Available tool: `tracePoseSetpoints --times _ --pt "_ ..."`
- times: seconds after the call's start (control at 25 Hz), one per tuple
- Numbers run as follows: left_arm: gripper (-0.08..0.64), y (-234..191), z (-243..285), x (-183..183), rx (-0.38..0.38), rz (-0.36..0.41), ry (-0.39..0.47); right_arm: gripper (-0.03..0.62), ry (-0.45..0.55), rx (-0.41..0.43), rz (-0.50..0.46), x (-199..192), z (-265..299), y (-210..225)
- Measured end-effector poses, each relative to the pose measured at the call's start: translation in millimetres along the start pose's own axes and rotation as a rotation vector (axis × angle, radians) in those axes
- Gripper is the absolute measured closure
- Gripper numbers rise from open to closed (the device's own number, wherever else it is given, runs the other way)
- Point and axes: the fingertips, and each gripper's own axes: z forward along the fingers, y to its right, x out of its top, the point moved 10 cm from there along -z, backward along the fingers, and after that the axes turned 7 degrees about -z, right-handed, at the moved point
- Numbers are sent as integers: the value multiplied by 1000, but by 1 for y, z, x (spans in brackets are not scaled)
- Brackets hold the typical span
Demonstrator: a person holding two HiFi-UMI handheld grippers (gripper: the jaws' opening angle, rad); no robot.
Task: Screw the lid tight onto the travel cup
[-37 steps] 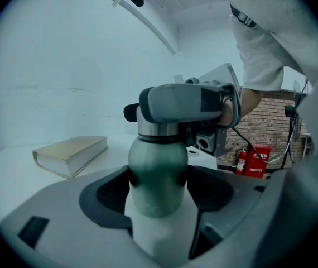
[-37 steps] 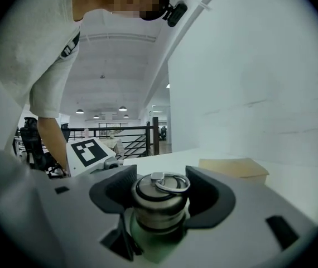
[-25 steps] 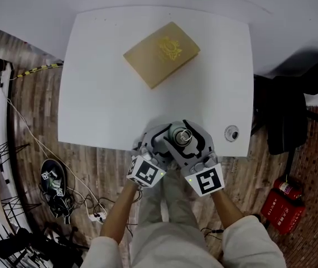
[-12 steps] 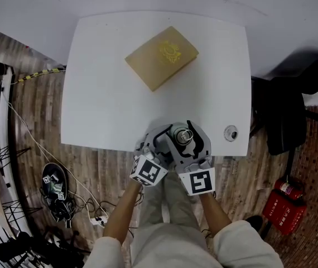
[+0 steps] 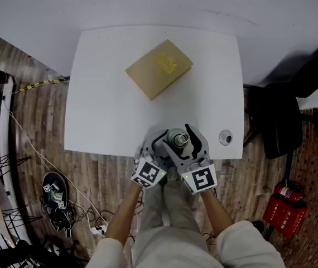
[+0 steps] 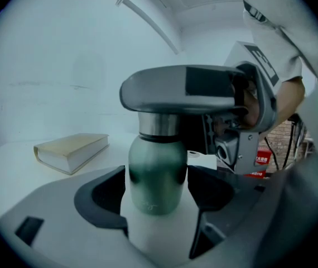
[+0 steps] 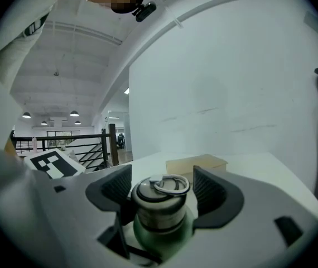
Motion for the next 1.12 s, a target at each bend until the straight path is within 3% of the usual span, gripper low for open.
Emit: tracePoseSetpoints --times 0.4,0.68,0.84,1.0,1.12 --pt "235 12 -54 -11 73 -91 -18 279 -25 -34 -1 4 -56 14" --pt "238 22 -109 -2 211 -187 65 366 -68 -115 -3 6 -106 20" --pt "359 31 -134 11 262 -209 107 471 -77 -175 -9 16 -129 18" --pt "490 40 -155 28 297 -201 125 522 -77 -207 2 31 -148 12" --pt "536 47 -168 45 314 -188 143 574 -72 -223 7 46 -160 13"
